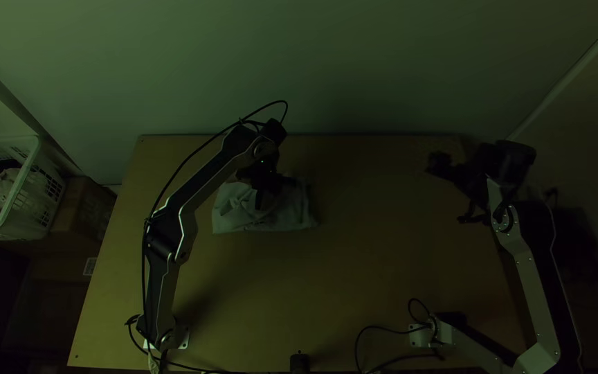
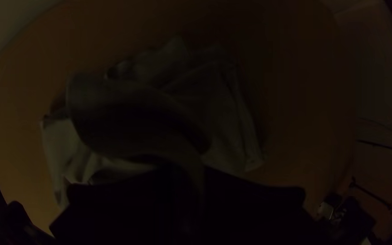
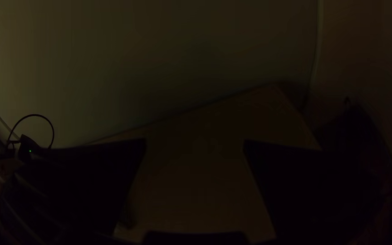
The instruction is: Fold the t-shirt
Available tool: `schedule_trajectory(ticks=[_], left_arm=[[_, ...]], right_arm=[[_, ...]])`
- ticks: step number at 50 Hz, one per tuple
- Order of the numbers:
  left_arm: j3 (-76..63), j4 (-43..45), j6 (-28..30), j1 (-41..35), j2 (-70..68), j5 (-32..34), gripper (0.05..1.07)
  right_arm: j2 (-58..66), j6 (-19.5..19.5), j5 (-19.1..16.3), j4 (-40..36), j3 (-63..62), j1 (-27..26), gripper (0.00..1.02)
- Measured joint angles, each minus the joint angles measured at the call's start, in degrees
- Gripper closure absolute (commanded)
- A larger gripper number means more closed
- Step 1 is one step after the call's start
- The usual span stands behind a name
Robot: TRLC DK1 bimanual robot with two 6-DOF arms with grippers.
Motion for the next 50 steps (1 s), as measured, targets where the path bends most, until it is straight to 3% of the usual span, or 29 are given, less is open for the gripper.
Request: schedule_trajectory(ticks=[15,33,50], left_arm=[[3.08,5.99,-5.99,-5.49,2.8,4.85,0.1],[3.87,6.84,-5.2,-2.56,2.54,5.49,0.1],[1.7,9.4,-0.72,9.62,-7.5,5.46,0.1]], right_arm=[[-0.28,0.02,0.0,1.55,-3.74,0.07,0.04],[-0.35,-0.48,0.02,6.62,-4.39,0.15,0.04],[-0.22,-8.96,0.02,11.82,-4.39,0.15,0.04]])
